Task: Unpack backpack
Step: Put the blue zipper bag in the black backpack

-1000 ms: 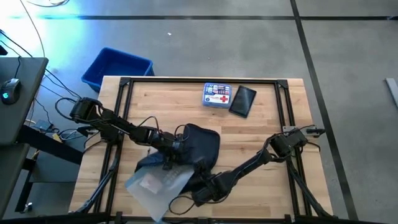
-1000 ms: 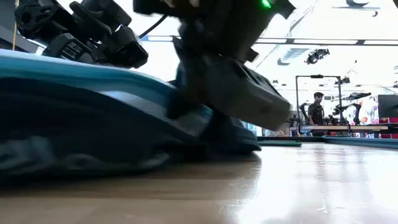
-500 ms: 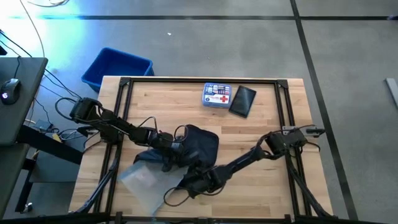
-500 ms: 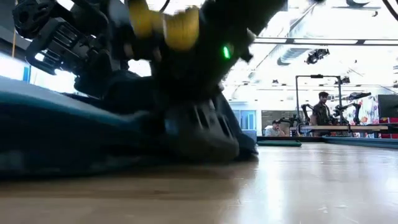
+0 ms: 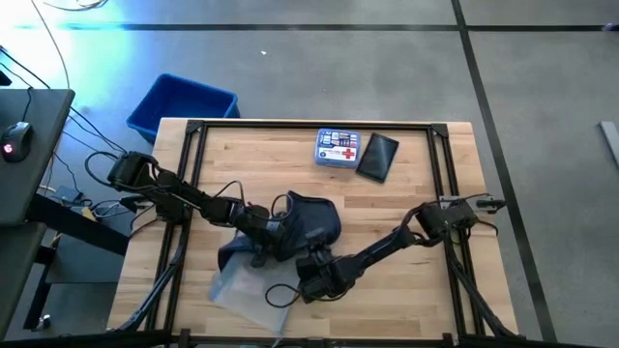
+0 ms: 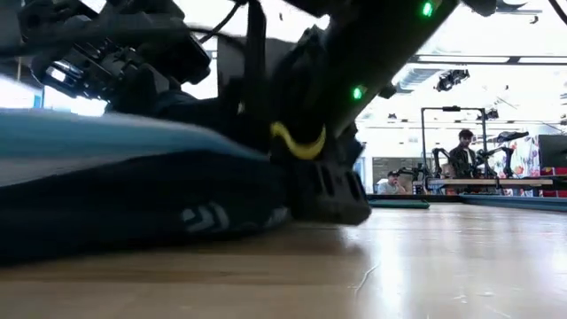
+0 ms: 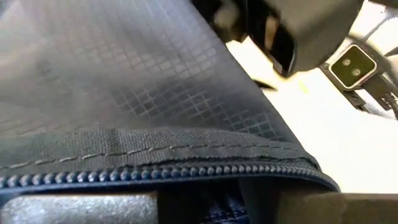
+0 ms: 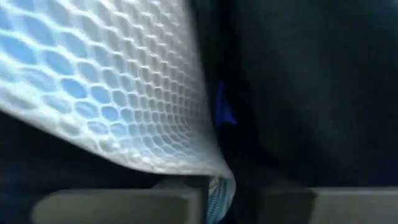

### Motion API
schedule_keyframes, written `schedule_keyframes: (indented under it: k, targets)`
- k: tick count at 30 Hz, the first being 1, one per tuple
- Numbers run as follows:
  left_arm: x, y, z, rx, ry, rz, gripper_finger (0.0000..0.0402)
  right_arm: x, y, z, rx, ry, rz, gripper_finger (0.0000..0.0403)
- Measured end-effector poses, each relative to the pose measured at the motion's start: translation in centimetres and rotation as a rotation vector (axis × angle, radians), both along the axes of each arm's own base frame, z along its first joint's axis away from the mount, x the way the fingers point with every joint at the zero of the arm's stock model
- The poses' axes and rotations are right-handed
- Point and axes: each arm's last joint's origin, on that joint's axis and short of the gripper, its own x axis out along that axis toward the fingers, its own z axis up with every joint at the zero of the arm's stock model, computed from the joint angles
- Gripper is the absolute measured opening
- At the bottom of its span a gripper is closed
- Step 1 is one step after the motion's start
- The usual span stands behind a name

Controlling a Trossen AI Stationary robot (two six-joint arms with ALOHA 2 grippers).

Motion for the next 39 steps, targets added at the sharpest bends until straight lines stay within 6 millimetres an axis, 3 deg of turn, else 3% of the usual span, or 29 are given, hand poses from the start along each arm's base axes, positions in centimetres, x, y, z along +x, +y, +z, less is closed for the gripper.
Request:
schedule_keyframes:
  k: [7,13,16,22,27,32,39]
  targets:
    - [-0.1,0.0,0.4,-0.006,-0.007,-0.017,0.0083,-0.4,0.0,0.4,0.026,0.010,-0.015,0.0164]
    - [-0.4,0.1,1.8,0.024,-0.062,0.010,0.0083,-1.5,1.9,0.4,0.029,0.104,0.083,0.0244]
    - [-0.6,0.2,2.2,0.026,-0.069,0.013,0.0083,-2.3,3.2,1.3,0.010,0.105,0.129,0.0250]
    - [-0.6,0.4,2.4,0.056,-0.083,0.066,0.0083,-4.1,5.3,5.5,0.056,0.024,0.196,0.0239]
    - [-0.6,0.4,2.6,0.070,-0.094,0.080,0.0083,-4.5,7.2,8.1,0.326,-0.021,0.310,0.0232]
    - [-0.6,0.4,2.7,0.071,-0.098,0.087,0.0083,-3.1,8.7,6.4,0.426,0.036,0.528,0.0232]
    - [-0.6,0.4,2.6,0.068,-0.095,0.091,0.0083,-1.3,9.6,3.2,0.194,-0.033,0.590,0.0230]
